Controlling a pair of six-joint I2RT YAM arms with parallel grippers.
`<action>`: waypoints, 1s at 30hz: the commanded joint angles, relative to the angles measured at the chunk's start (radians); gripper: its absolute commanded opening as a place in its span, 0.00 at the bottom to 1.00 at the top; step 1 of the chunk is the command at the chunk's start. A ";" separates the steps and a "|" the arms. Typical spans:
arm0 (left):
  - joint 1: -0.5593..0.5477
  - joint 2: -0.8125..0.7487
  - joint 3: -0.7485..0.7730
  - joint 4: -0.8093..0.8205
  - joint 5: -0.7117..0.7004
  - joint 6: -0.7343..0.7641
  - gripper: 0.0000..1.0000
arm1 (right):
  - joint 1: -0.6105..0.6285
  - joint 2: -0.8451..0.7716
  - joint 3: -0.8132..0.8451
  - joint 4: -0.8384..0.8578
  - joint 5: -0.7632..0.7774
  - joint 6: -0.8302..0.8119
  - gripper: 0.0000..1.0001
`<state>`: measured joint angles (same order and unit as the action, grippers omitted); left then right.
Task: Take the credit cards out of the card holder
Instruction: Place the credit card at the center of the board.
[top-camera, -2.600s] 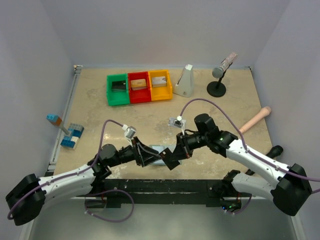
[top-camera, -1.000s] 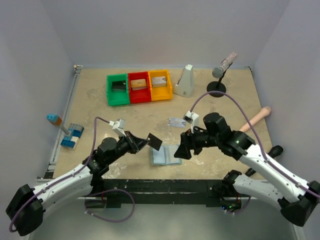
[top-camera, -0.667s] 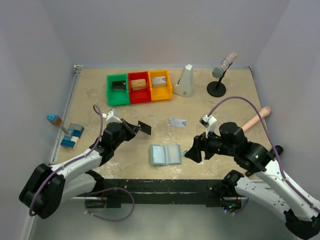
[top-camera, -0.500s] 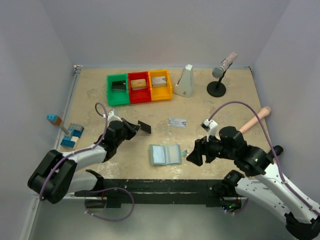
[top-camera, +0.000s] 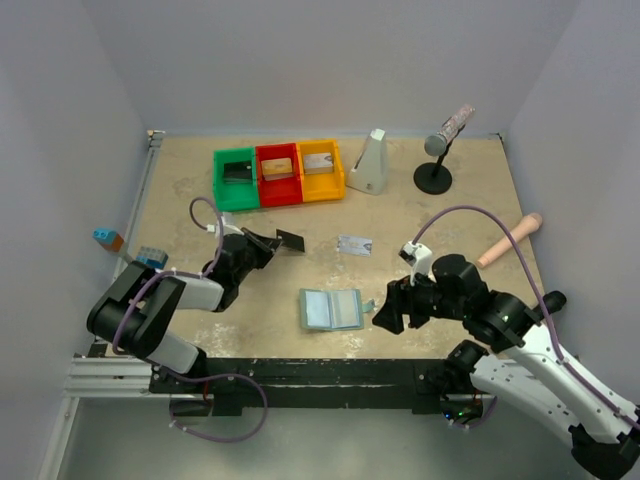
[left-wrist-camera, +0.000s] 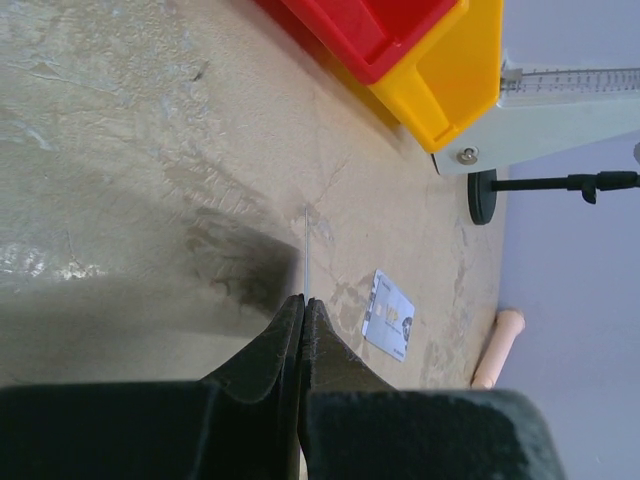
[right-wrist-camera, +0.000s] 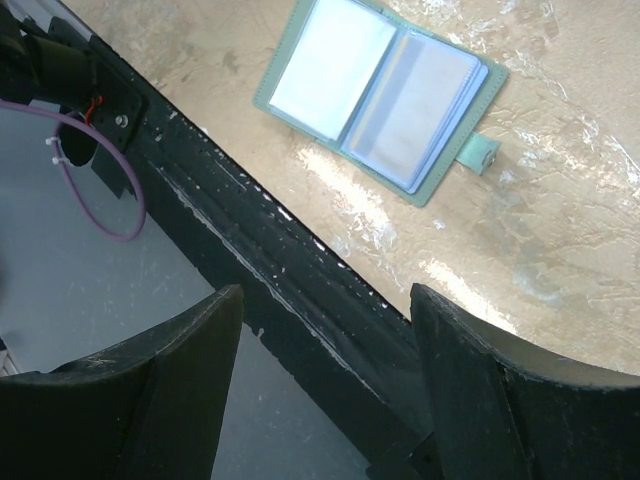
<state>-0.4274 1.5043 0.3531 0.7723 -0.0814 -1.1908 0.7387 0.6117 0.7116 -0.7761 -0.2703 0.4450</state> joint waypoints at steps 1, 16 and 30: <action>0.030 0.040 0.030 0.111 0.026 -0.010 0.00 | 0.001 0.003 0.005 0.017 0.026 -0.005 0.72; 0.056 0.094 0.070 -0.016 0.074 0.039 0.13 | 0.001 -0.004 -0.014 0.026 0.008 -0.006 0.72; 0.090 0.068 0.070 -0.122 0.115 0.040 0.32 | 0.001 -0.009 -0.015 0.021 0.013 -0.008 0.74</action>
<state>-0.3580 1.5963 0.4057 0.6579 0.0036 -1.1667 0.7387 0.6083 0.6998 -0.7750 -0.2707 0.4442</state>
